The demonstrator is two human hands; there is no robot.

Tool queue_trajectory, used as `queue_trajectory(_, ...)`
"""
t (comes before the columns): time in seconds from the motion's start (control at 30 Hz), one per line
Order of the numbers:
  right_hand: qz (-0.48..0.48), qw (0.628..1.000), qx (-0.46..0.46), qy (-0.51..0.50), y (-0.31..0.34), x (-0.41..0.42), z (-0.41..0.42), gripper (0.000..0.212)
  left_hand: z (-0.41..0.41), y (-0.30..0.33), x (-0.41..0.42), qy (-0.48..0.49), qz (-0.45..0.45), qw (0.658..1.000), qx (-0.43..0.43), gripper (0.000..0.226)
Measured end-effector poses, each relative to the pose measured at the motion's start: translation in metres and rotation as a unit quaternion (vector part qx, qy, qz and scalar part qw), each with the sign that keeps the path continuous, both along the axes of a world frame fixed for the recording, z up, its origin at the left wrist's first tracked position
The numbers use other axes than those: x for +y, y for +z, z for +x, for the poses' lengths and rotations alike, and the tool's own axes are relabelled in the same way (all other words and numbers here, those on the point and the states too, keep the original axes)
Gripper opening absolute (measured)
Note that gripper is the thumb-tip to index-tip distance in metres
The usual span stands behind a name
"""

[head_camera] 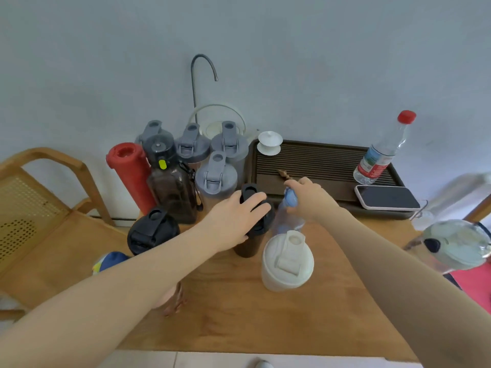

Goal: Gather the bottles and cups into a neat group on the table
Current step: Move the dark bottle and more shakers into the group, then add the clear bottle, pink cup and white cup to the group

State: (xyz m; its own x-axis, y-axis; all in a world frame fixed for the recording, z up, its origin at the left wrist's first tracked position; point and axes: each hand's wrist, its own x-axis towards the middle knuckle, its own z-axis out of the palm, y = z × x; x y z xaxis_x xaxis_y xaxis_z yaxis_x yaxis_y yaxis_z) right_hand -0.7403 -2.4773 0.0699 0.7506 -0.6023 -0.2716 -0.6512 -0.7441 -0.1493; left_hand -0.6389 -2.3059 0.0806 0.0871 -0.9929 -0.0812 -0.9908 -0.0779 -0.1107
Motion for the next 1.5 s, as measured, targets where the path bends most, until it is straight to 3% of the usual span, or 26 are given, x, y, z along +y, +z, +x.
queue_trajectory(0.13, -0.016, 1.0, 0.005, 0.011, -0.002, -0.008, -0.009, 0.066, 0.004, -0.001, -0.021, 0.032, -0.014, 0.999, -0.001, 0.077)
queue_trajectory(0.5, 0.022, 0.994, -0.109, -0.019, -0.009, -0.004, -0.008, 0.068, 0.015, -0.011, -0.043, 0.06, -0.039, 0.997, -0.015, 0.075)
queue_trajectory(0.67, 0.003, 0.995, -0.101, -0.018, -0.002, 0.007, -0.013, 0.082, 0.013, -0.012, -0.038, 0.085, -0.045, 0.995, 0.0, 0.082)
queue_trajectory(0.77, -0.022, 0.987, -0.154, -0.037, 0.008, 0.017, -0.033, 0.074, 0.002, 0.001, -0.027, 0.111, -0.106, 0.988, 0.012, 0.078)
queue_trajectory(0.83, -0.042, 0.972, -0.227, -0.049, 0.014, 0.027, -0.055, 0.06, -0.006, 0.007, -0.022, 0.053, -0.184, 0.981, 0.017, 0.066)
queue_trajectory(0.93, -0.161, 0.93, -0.319, -0.084, 0.017, 0.039, -0.099, 0.039, -0.025, 0.008, -0.027, -0.032, -0.236, 0.961, 0.139, 0.051)
queue_trajectory(1.07, -0.243, 0.872, -0.347, -0.246, 0.023, 0.039, -0.161, 0.04, -0.061, 0.012, -0.041, -0.113, -0.246, 0.92, 0.283, 0.051)
queue_trajectory(1.2, -0.14, 0.822, -0.356, -0.423, 0.025, 0.014, -0.212, 0.078, -0.102, 0.016, -0.054, -0.149, -0.222, 0.905, 0.331, 0.055)
queue_trajectory(1.3, -0.008, 0.788, -0.431, -0.439, 0.019, -0.012, -0.233, 0.097, -0.127, 0.011, -0.066, -0.131, -0.183, 0.909, 0.35, 0.061)
queue_trajectory(1.5, 0.012, 0.877, -0.357, -0.321, 0.005, -0.046, -0.249, 0.09, -0.178, 0.003, -0.096, -0.008, -0.099, 0.897, 0.43, 0.078)
